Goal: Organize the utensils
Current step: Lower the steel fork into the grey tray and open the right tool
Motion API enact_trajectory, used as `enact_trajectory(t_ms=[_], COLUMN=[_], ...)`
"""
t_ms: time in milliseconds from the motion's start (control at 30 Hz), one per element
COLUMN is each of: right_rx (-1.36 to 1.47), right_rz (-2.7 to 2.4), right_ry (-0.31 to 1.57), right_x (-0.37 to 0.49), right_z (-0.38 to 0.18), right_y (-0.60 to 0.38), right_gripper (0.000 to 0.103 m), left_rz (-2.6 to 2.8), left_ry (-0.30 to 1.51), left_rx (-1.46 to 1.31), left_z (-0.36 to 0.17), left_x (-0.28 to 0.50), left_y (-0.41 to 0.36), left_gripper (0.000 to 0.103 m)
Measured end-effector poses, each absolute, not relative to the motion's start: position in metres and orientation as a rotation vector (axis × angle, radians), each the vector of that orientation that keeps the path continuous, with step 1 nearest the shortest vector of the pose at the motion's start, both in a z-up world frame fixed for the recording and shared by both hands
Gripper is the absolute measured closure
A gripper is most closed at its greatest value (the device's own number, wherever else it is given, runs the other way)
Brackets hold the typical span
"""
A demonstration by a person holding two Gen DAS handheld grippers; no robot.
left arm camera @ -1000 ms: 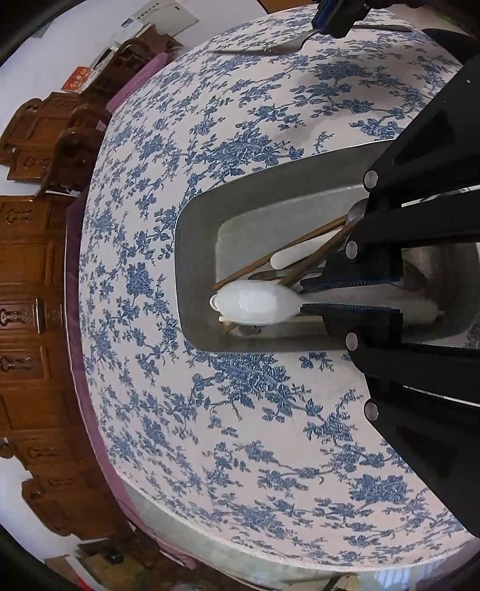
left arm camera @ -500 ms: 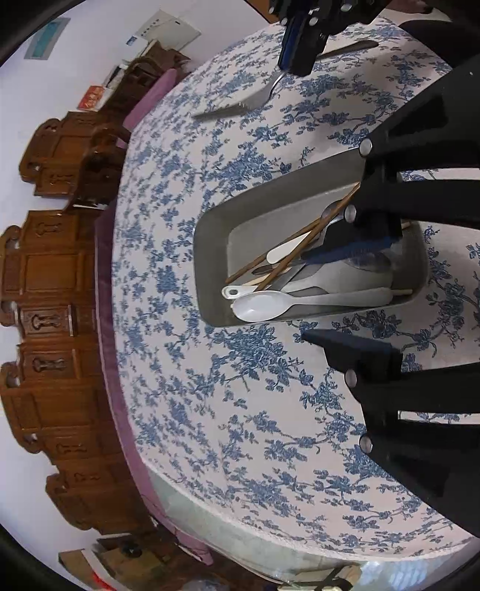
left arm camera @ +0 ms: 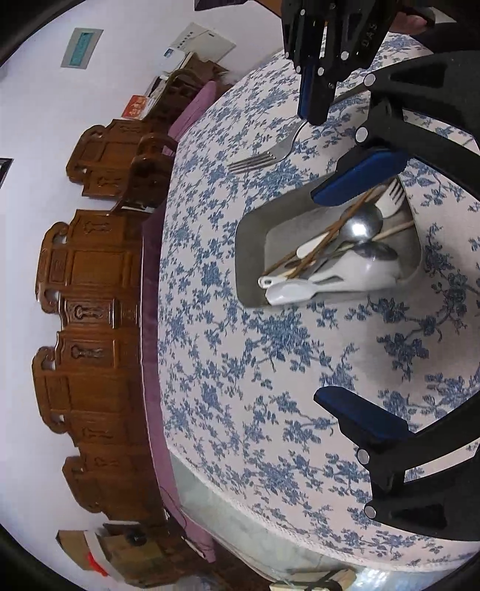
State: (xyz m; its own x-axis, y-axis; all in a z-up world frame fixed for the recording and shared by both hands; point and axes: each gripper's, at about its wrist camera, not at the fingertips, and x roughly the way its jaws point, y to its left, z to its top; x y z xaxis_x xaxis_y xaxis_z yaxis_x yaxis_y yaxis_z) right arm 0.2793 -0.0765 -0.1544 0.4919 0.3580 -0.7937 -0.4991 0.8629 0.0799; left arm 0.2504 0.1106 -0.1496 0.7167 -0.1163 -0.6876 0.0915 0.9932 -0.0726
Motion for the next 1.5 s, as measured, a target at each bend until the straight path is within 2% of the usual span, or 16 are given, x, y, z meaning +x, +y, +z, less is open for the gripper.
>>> enact_trajectory(t_ms=[600, 1500], right_rx=[-0.122, -0.082], right_rz=[0.492, 0.43], right_ry=[0.985, 1.02], right_x=[0.329, 0.348], right_z=[-0.189, -0.217], right_y=[-0.011, -0.018], right_gripper=[0.094, 0.095], left_rz=[-0.083, -0.108], left_ry=[0.778, 0.775], left_rx=[-0.019, -0.026], left_z=[-0.168, -0.167], left_x=[0.239, 0.241], left_y=[0.153, 0.142], left_gripper=[0.009, 0.009])
